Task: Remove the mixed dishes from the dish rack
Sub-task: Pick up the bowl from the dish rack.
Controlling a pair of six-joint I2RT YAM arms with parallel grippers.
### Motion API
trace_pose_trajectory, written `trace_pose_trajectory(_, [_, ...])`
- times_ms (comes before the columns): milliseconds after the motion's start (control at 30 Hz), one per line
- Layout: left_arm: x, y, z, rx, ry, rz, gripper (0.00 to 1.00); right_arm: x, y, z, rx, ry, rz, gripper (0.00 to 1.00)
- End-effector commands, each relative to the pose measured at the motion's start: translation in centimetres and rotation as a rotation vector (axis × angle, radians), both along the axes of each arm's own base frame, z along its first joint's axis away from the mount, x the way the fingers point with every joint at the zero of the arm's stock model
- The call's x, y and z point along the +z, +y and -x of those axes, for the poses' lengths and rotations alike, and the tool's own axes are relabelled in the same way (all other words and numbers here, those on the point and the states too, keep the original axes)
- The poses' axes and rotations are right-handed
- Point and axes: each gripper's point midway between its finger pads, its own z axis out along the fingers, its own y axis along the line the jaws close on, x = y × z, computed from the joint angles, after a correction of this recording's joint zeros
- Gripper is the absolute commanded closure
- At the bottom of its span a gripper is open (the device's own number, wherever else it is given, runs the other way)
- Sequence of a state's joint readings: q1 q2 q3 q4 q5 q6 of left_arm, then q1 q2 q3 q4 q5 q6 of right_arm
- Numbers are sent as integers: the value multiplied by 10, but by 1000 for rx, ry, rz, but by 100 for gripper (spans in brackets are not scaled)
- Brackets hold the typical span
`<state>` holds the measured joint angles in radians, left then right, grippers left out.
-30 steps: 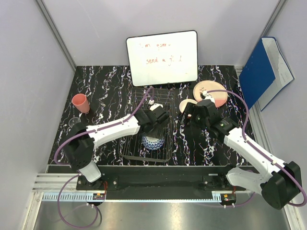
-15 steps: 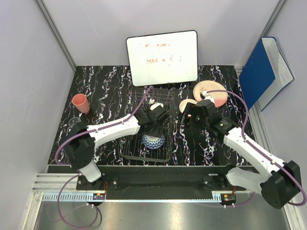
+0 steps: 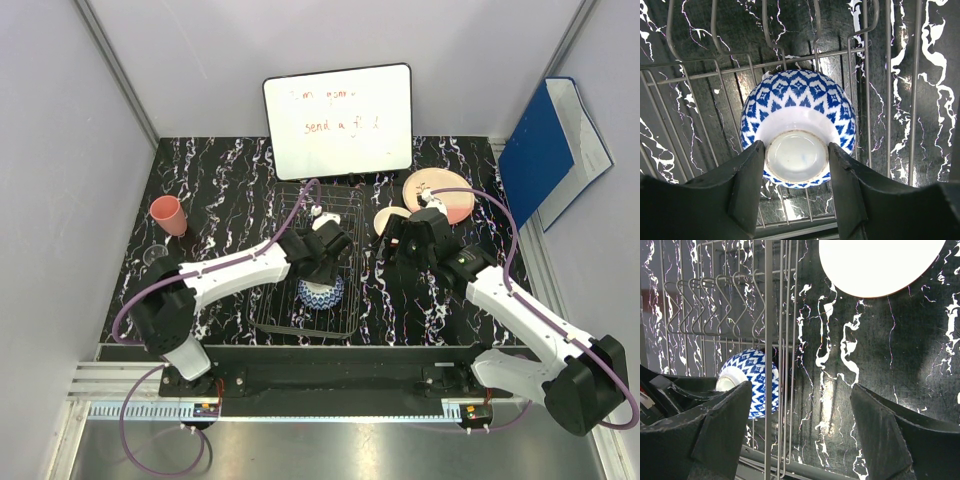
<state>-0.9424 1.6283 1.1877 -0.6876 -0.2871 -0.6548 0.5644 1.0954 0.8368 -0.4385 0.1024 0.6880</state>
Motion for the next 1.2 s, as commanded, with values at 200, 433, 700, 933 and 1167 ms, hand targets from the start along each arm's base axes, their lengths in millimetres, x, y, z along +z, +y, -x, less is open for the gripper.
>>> trace_pose_trajectory(200, [-9,5,14,-11,57,13,100,4,7,-1,14,-14,-24,13])
trace_pose_trajectory(433, [5,3,13,-30,36,35,100,5,7,-2,13,-18,-23,13])
trace_pose_trajectory(700, [55,0,6,-44,-47,102,100,10,7,-2,14,-29,-31,13])
trace_pose_trajectory(933, [93,0,4,-59,-101,153,100,16,8,-2,20,-40,-39,13])
trace_pose_trajectory(1167, [120,-3,5,-75,-128,235,100,20,7,0,21,-51,-50,13])
